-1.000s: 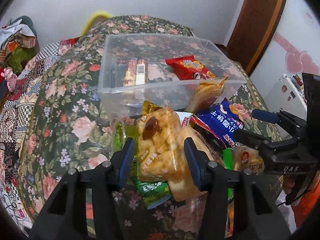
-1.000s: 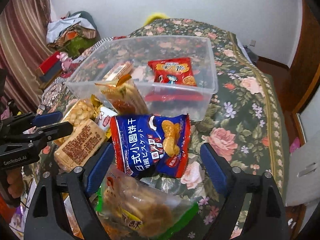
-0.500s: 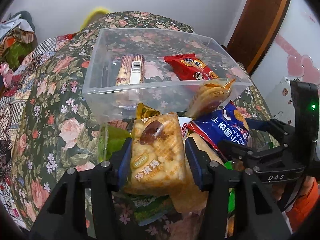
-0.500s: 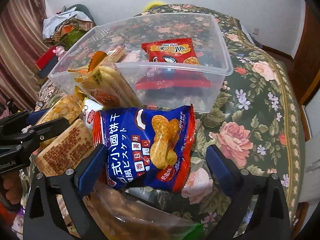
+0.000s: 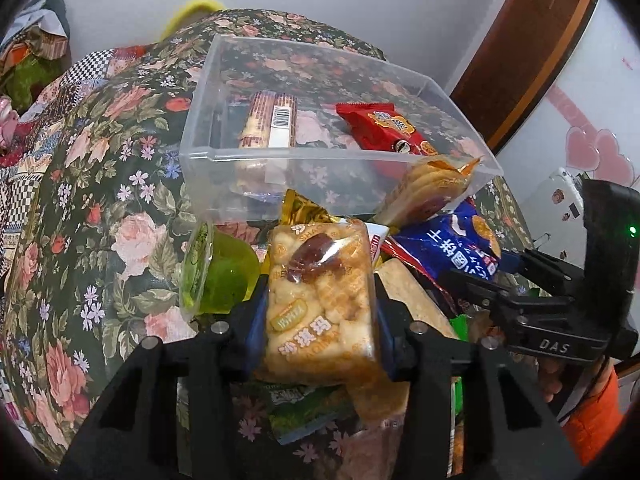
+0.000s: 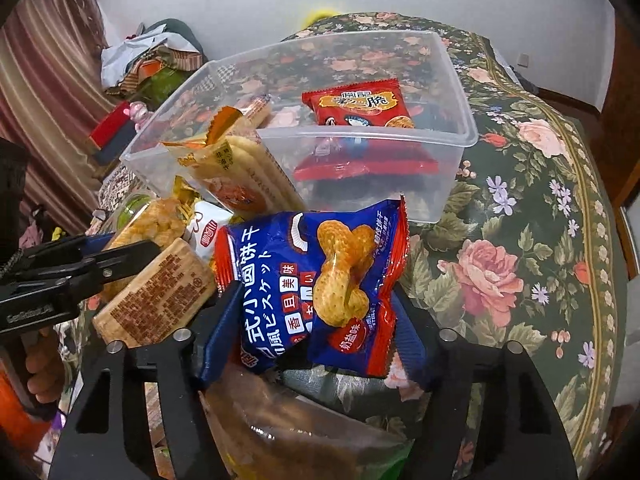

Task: Organize snacks
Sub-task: 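Grasp the blue peanut-cracker bag with the right tool while the left tool grasps the square cake, then lower the blue bag and square cake into the clear box and release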

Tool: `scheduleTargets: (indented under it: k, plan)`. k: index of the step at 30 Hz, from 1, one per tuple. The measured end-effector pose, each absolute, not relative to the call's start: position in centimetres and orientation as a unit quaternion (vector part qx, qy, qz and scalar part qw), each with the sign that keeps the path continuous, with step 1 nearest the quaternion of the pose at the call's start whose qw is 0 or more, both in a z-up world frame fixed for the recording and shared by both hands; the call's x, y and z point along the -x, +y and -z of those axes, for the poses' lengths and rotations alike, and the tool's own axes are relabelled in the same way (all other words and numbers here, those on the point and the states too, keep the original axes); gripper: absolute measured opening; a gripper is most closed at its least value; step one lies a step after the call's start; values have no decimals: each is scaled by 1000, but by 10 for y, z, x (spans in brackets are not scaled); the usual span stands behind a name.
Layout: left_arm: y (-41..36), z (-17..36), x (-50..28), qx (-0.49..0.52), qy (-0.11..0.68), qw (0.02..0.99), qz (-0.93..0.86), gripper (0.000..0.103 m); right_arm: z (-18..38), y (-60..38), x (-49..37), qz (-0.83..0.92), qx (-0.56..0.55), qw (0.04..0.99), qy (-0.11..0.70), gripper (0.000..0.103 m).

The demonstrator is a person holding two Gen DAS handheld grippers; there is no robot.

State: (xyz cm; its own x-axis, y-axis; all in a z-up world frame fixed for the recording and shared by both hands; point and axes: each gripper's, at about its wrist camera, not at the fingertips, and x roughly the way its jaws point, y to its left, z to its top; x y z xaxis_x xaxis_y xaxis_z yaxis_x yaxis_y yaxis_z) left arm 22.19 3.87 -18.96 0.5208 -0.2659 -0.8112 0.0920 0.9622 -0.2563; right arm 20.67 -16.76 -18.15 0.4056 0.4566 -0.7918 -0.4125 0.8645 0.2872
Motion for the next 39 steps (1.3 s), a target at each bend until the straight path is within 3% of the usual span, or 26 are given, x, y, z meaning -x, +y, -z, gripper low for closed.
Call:
scheduleTargets:
  k: [20,39]
  plan:
    - [35,120,-198,47,399,913,74,44,127,-188,-192,-241,-25,878,413,62]
    - [41,90,-244,41,357,932,53,44,82,-154,-238,-264,-38,901,343,62]
